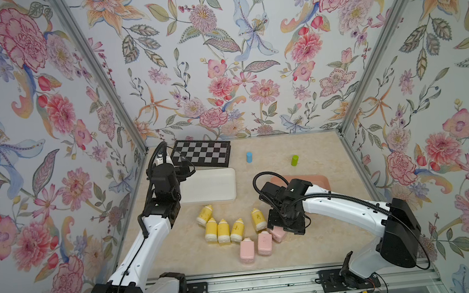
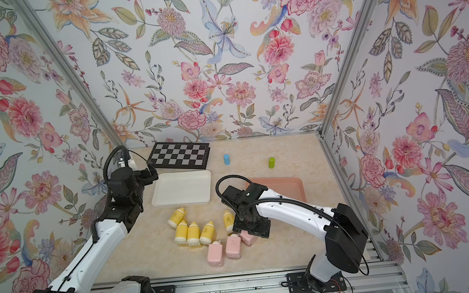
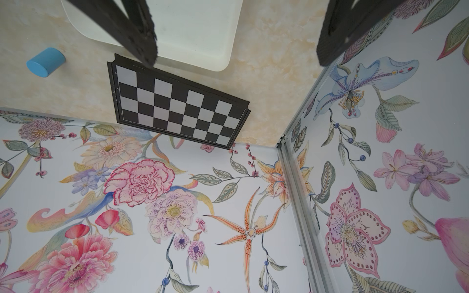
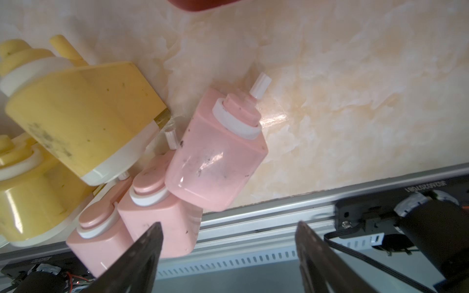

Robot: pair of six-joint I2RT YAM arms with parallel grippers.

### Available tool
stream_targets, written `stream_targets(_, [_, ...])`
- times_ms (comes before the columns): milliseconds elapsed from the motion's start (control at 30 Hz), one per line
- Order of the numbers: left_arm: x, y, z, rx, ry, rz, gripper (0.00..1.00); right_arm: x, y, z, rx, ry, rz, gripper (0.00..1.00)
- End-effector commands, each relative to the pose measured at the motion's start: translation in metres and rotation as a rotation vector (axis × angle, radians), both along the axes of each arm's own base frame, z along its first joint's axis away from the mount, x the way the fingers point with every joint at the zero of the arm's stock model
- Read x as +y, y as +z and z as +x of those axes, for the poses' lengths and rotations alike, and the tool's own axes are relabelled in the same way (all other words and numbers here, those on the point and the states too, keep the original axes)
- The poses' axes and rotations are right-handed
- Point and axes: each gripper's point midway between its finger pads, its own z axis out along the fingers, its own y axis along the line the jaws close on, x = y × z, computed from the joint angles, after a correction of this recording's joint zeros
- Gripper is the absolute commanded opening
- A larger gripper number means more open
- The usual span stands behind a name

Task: Place the pencil sharpeners by color into the storage box
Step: Pick up the pencil sharpener from the center of the board.

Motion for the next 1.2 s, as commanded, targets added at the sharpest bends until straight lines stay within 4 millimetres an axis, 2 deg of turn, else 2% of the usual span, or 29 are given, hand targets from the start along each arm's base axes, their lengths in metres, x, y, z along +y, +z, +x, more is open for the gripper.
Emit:
stream_targets(0, [-0.002, 0.007, -0.003, -0.025, -0.007, 0.007, 1.00, 0.005, 0.001, 0.011, -0.011, 0.004, 0.006, 0.83])
stream_targets(233, [-0.004, 0.007, -0.002, -0.024, -0.015, 0.003, 0.99, 0.006, -0.014, 0.019, 0.007, -0.005, -0.006, 0.82])
stream_targets(600, [-0.005, 0.006, -0.001, -0.025, -0.020, 0.000, 0.99, 0.006, -0.033, 0.020, 0.033, -0.009, -0.005, 0.79])
stream_targets(900, [-0.005, 0.006, -0.001, -0.024, -0.022, 0.000, 1.00, 0.001, -0.039, 0.018, 0.041, -0.008, -0.020, 0.77])
stream_targets(1167, [-0.006, 0.005, 0.000, -0.021, -0.025, 0.000, 0.99, -0.009, -0.050, 0.020, 0.049, 0.009, -0.064, 0.72])
